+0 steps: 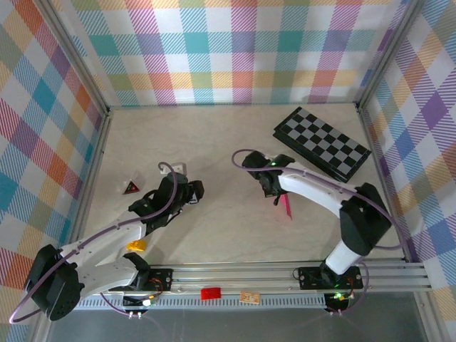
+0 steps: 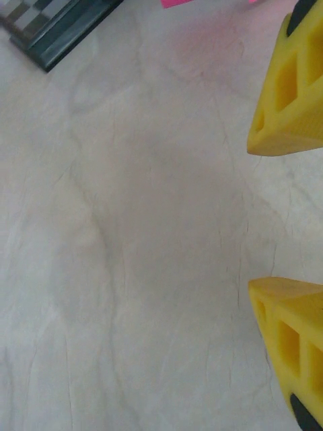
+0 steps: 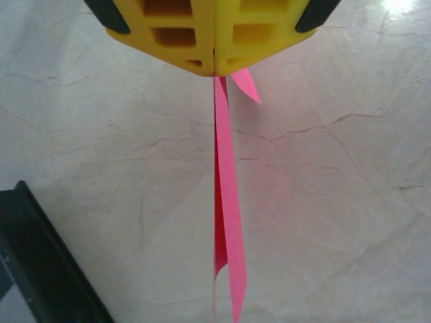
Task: Fold a paper plane with a square sheet of paper (pick it up from the middle)
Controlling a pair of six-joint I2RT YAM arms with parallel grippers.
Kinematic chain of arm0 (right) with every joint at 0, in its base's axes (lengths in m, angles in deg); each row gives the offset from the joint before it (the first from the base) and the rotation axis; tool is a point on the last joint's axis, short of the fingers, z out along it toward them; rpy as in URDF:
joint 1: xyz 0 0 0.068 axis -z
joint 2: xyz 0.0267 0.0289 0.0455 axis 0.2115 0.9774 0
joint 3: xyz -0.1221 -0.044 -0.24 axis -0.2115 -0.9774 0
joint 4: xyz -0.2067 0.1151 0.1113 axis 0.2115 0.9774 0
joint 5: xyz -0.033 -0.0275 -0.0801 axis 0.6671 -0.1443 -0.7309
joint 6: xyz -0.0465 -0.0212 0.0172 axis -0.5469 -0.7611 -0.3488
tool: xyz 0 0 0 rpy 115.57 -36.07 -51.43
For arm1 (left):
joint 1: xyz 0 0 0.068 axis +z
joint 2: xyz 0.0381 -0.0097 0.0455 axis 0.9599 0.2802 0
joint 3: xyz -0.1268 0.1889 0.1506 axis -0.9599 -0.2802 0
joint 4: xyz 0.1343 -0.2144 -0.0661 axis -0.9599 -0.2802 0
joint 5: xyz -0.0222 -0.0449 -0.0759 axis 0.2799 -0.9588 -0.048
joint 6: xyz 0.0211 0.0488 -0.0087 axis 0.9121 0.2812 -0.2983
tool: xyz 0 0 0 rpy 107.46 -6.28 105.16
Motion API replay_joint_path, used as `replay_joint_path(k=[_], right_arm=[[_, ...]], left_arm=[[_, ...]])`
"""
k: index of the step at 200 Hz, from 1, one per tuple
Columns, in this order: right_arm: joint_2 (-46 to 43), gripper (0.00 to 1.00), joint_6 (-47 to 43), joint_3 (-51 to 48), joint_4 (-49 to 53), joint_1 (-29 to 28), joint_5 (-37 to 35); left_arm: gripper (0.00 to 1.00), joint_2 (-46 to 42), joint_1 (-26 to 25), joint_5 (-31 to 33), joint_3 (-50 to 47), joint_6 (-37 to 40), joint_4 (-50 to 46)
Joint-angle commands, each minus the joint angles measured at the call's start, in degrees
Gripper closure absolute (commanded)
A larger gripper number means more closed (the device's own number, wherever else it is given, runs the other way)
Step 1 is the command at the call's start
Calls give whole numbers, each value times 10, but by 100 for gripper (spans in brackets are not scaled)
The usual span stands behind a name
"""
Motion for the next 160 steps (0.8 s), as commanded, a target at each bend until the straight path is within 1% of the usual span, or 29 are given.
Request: replay_joint_path(k=[1, 27, 53, 74, 105, 134, 160], right_arm=[[47, 94, 37, 33, 31, -29, -20], [97, 93, 58, 72, 34, -60, 6], [121, 91, 63, 97, 4, -77, 59], [131, 90, 58, 101, -38, -77, 114], [145, 90, 51, 118, -59, -77, 158], [144, 90, 37, 113, -101, -77, 219], [143, 89, 35, 110, -134, -77, 254]], left_arm=[[49, -21, 13, 29, -17, -19, -20], [49, -35, 21, 31, -25, -25, -25], [48, -43, 24, 30, -28, -28, -29], [47, -44, 25, 26, -31, -32, -29], [47, -43, 26, 21, -33, -36, -30], [47, -43, 26, 18, -35, -39, -29], [47, -41, 27, 11, -36, -43, -24]])
